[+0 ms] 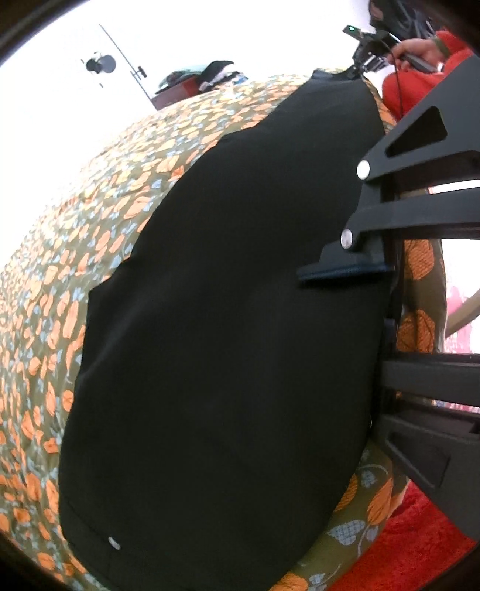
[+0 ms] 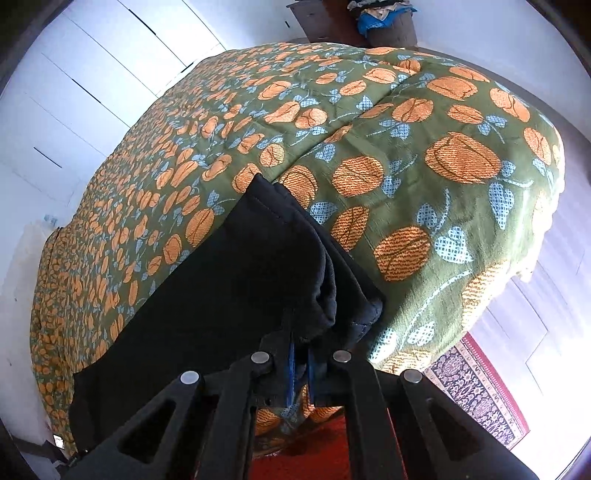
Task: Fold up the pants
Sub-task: 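Grasp the pants edge with the left tool while the right tool holds the fold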
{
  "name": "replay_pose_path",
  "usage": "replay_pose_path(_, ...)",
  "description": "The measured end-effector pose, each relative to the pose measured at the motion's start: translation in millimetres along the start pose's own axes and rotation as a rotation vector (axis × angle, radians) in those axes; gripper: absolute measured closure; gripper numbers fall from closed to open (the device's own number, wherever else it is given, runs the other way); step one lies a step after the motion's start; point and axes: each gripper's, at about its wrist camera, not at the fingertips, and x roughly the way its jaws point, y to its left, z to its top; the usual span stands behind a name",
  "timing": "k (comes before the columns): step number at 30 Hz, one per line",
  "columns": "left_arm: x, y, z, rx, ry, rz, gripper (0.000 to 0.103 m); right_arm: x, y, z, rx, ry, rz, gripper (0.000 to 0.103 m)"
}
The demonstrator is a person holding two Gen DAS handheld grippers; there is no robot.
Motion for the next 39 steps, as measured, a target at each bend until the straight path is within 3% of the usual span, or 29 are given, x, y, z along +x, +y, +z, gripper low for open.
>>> replay_pose_path(7,0.8,-7.7,-5.6,0.069,0.005,0.067,0.092,-0.6,3.5,-1.1,-0.014,-0.006,-0.011,0.098)
replay_pose_path(14,2.7,-8.6,-6.2,0.100,0.008,0.084,0.092,-3.6,1.8,-2.2,-0.005,-0.011,0.008,0.096)
replay_pose_path(16,2.7,-8.4,-6.4,0.102,0.010,0.088,0.092,-4.1,-1.2,-1.7,0.009,-0.006,0.029,0.089)
replay_pose_path(21,2.7,-13.8,-7.7,0.126,0.005,0.110,0.088,-21.3,-10.3,-1.2,0.053,-0.059,0.102,0.052)
replay_pose_path(22,3.0,-14.2,-8.1,0.127,0.006,0.112,0.088,-26.4,-12.8,-1.9,0.066,-0.080,0.117,0.052)
replay_pose_path(25,5.5,-13.5,-8.1,0.126,0.011,0.115,0.088,-31.8,-21.0,-2.8,0.102,-0.097,0.143,0.052)
replay_pose_path(26,6.0,-13.8,-8.1,0.128,0.012,0.118,0.088,-29.2,-21.6,-2.3,0.103,-0.083,0.141,0.062)
replay_pose_path(27,5.8,-13.9,-8.5,0.130,0.012,0.120,0.088,-27.6,-21.7,-1.9,0.101,-0.077,0.123,0.082)
replay_pose_path(28,5.5,-14.1,-8.5,0.132,0.011,0.122,0.088,-26.4,-21.2,-1.6,0.100,-0.074,0.111,0.087)
replay_pose_path(39,3.5,-19.1,-11.6,0.166,0.008,0.138,0.089,-26.6,-14.6,-2.2,0.083,-0.092,-0.028,0.090)
